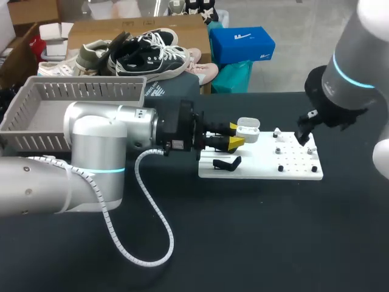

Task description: Pick up each earbud case from the left stands, insert the matching earbuds, close the lid, and place the case in the box.

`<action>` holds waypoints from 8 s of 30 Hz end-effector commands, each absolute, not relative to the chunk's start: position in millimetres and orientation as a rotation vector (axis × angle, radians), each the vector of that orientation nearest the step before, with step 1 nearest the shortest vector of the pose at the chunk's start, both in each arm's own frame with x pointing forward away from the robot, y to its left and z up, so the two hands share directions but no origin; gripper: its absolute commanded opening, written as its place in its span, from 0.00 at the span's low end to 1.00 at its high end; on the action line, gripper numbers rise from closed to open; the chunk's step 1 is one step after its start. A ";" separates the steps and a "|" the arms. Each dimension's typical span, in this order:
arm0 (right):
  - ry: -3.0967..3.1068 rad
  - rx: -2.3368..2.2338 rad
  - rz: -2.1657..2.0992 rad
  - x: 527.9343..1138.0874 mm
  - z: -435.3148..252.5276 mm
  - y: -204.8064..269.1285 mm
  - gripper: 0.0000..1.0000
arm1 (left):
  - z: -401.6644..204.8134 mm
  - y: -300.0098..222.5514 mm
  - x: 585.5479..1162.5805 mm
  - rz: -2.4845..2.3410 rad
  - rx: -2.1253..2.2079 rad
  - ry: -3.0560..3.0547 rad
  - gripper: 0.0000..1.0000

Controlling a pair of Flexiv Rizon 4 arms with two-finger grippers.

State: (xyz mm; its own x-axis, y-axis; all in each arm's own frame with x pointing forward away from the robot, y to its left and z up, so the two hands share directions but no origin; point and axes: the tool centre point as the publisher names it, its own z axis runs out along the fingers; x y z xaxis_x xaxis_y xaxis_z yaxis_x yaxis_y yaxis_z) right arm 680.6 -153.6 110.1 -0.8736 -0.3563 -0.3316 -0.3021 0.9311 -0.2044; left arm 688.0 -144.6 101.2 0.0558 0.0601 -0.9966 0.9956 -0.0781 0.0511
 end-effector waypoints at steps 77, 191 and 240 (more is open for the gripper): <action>2.891 -0.373 -0.408 728.1 16.3 -166.8 0.20 | 101.1 -145.2 687.2 -1.191 1.334 1.179 0.00; 3.025 0.342 -0.496 646.6 171.7 -20.1 0.00 | 101.1 -145.2 687.2 -1.191 1.334 1.179 0.00; 3.036 0.541 -0.426 667.3 159.1 -1.7 0.00 | 101.1 -145.2 687.2 -1.191 1.334 1.179 0.00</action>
